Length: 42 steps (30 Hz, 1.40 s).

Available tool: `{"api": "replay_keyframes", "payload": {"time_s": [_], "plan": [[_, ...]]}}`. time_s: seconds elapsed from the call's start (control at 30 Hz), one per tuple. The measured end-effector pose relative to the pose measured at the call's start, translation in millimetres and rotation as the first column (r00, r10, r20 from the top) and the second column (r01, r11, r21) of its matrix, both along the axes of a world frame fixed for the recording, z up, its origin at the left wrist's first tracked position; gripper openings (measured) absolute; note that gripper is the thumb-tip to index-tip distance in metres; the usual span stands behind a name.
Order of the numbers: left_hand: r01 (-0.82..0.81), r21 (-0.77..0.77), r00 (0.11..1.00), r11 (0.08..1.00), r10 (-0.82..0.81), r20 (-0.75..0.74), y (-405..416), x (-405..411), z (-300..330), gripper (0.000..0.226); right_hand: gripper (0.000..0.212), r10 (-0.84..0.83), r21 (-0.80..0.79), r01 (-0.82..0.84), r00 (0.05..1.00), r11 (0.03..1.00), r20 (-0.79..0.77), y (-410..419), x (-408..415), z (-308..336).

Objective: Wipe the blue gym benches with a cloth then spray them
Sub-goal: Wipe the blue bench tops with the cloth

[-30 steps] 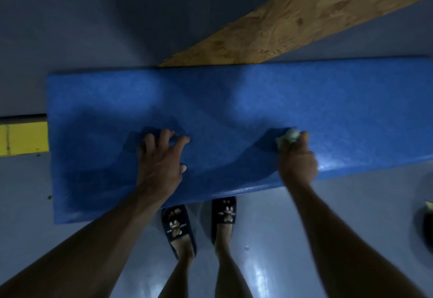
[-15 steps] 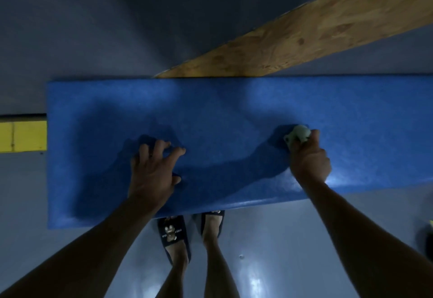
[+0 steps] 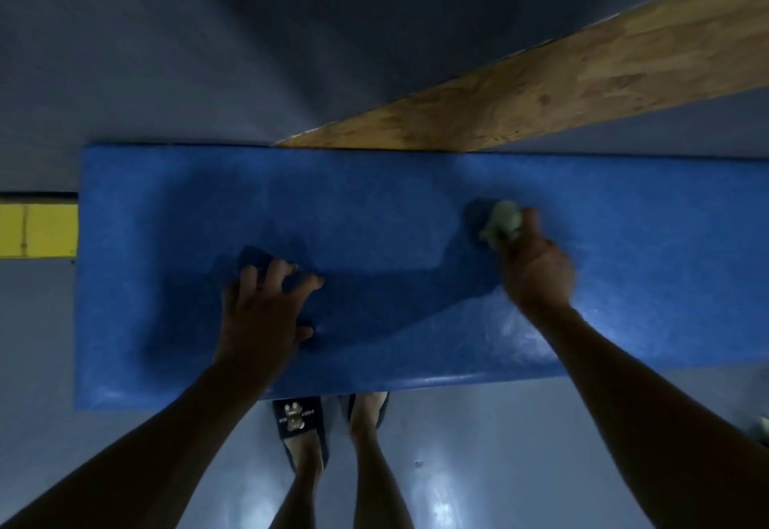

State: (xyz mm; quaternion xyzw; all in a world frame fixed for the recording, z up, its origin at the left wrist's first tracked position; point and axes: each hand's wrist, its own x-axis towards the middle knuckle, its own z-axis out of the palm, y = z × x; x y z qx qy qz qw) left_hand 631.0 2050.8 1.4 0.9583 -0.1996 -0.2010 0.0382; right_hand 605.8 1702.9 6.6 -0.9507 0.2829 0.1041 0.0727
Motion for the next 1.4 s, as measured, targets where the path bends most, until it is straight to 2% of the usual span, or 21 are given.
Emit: {"api": "replay_keyframes", "payload": {"time_s": [0.03, 0.1, 0.17, 0.2, 0.27, 0.37, 0.43, 0.5, 0.57, 0.63, 0.7, 0.77, 0.83, 0.93, 1.0, 1.07, 1.17, 1.23, 1.3, 1.37, 1.4], "plan": [[0.000, 0.004, 1.000, 1.000, 0.000, -0.001, 0, 1, 0, 0.073, 0.042, -0.182, 0.000, 0.182, 0.983, 0.983, -0.023, -7, 3, 2], [-0.003, 0.014, 1.000, 1.000, 0.003, 0.000, -1, 1, 0, 0.075, 0.043, -0.376, 0.033, 0.377, 0.926, 0.925, -0.033, 8, 14, -1], [0.001, 0.009, 1.000, 1.000, -0.001, 0.003, -1, 0, 1, 0.076, 0.046, -0.367, 0.109, 0.367, 0.930, 0.924, -0.016, 47, 28, -6], [0.007, 0.011, 1.000, 1.000, -0.007, 0.005, -2, 0, 1, 0.076, 0.046, -0.274, 0.145, 0.272, 0.962, 0.951, -0.002, 71, 32, -10], [0.010, 0.015, 1.000, 1.000, -0.010, 0.012, -2, 1, 1, 0.077, 0.048, 0.069, 0.200, -0.073, 0.997, 0.977, 0.022, 113, 41, -11], [0.007, 0.012, 1.000, 1.000, -0.007, 0.014, -1, 1, -2, 0.080, 0.049, 0.525, 0.197, -0.519, 0.851, 0.832, 0.023, 122, 57, -1], [0.007, 0.002, 1.000, 1.000, -0.007, 0.007, -1, 1, -3, 0.081, 0.050, 0.605, 0.147, -0.603, 0.795, 0.784, 0.037, 86, 66, 0], [0.001, -0.010, 1.000, 1.000, 0.000, 0.016, -1, 0, -2, 0.081, 0.043, 0.453, 0.076, -0.453, 0.891, 0.888, 0.025, 36, 71, 1], [-0.003, -0.006, 1.000, 1.000, 0.003, 0.013, -3, -1, 0, 0.081, 0.041, 0.104, 0.050, -0.102, 0.994, 0.994, -0.028, -3, 75, 7], [-0.019, -0.004, 1.000, 1.000, 0.019, 0.007, -3, -1, 0, 0.079, 0.048, -0.141, 0.006, 0.142, 0.987, 0.990, -0.079, -8, 81, 6], [-0.037, -0.013, 0.999, 0.999, 0.037, -0.002, -4, -1, 0, 0.078, 0.050, -0.202, 0.023, 0.204, 0.976, 0.979, -0.076, 16, 94, 1], [-0.045, -0.020, 0.999, 0.999, 0.045, -0.006, -4, -2, 0, 0.078, 0.051, -0.099, 0.096, 0.106, 0.992, 0.990, -0.074, 57, 105, -1], [-0.047, -0.023, 0.999, 0.999, 0.047, -0.004, -3, -3, -1, 0.079, 0.052, 0.157, 0.139, -0.144, 0.984, 0.980, -0.084, 98, 112, 2], [-0.042, -0.019, 0.999, 0.999, 0.042, 0.002, -3, -3, -3, 0.082, 0.050, 0.491, 0.071, -0.487, 0.868, 0.871, -0.069, 113, 116, 6], [-0.046, -0.016, 0.999, 0.999, 0.046, 0.007, -3, -3, -3, 0.083, 0.050, 0.540, 0.063, -0.537, 0.840, 0.841, -0.047, 84, 114, 5], [-0.052, -0.027, 0.998, 0.998, 0.052, 0.018, -2, -3, -3, 0.083, 0.044, 0.442, 0.071, -0.438, 0.896, 0.896, -0.050, 36, 104, 4], [-0.053, -0.040, 0.998, 0.998, 0.054, 0.018, -1, -3, -3, 0.082, 0.045, 0.126, -0.004, -0.127, 0.992, 0.992, -0.026, -22, 81, 7], [-0.057, -0.040, 0.998, 0.998, 0.057, 0.015, 0, -2, -5, 0.083, 0.046, -0.113, -0.002, 0.113, 0.994, 0.994, 0.001, -24, 75, 2], [-0.064, -0.048, 0.998, 0.997, 0.065, 0.008, -1, -1, -5, 0.083, 0.047, -0.342, 0.087, 0.340, 0.940, 0.936, 0.002, 3, 82, -4], [-0.082, -0.042, 0.997, 0.996, 0.082, -0.003, -2, 0, -5, 0.081, 0.052, -0.401, 0.193, 0.390, 0.916, 0.900, 0.019, 51, 91, -10], [-0.087, -0.034, 0.996, 0.996, 0.087, -0.007, -2, 0, -5, 0.080, 0.053, -0.333, 0.228, 0.316, 0.942, 0.921, 0.039, 78, 95, -13]]}}
